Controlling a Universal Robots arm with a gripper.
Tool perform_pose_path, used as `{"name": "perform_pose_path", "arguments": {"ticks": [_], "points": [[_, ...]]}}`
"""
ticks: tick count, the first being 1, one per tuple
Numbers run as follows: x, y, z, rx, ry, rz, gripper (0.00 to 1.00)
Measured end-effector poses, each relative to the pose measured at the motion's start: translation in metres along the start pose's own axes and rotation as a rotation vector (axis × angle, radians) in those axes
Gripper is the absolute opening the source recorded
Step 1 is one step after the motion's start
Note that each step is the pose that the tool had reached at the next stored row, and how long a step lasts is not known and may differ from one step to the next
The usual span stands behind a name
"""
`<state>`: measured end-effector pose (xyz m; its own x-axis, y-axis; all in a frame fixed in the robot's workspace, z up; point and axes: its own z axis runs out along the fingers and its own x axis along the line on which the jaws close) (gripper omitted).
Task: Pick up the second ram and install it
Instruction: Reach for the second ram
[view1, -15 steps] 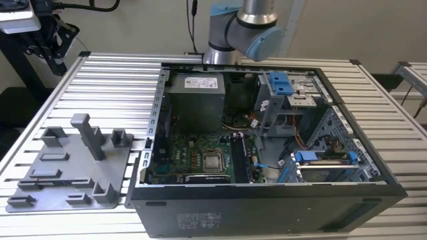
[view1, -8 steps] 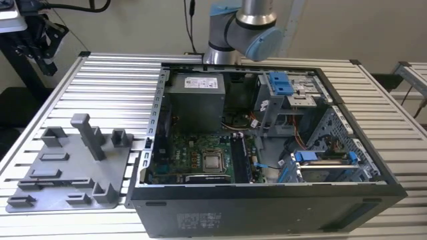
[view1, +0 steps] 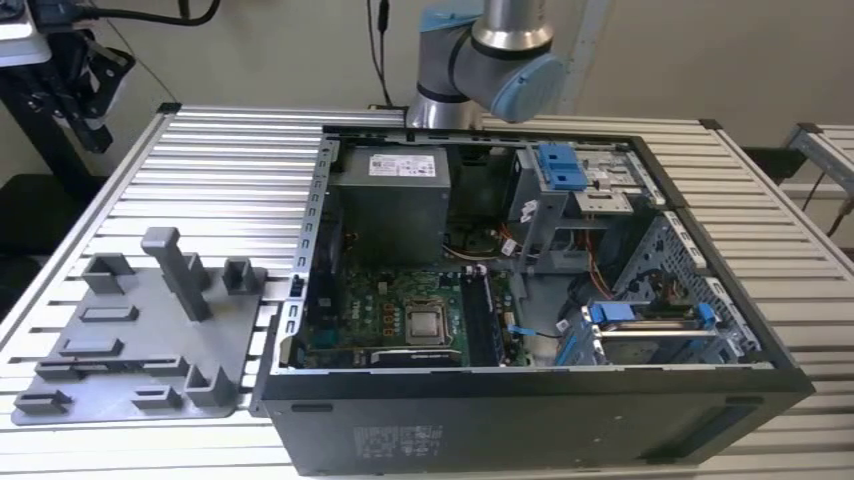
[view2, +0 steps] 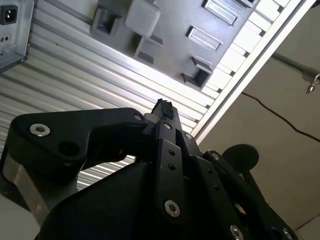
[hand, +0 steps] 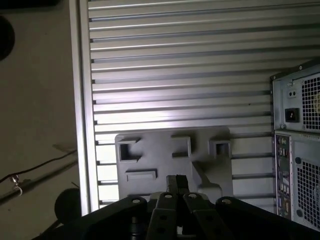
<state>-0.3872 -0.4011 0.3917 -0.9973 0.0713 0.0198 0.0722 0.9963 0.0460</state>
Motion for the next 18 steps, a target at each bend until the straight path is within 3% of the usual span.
{"name": "perform_pose_path", "arguments": {"ticks": [18], "points": [[-0.0005,-0.0388,0.0044,0.0001,0.0001,0.0,0.11]]}}
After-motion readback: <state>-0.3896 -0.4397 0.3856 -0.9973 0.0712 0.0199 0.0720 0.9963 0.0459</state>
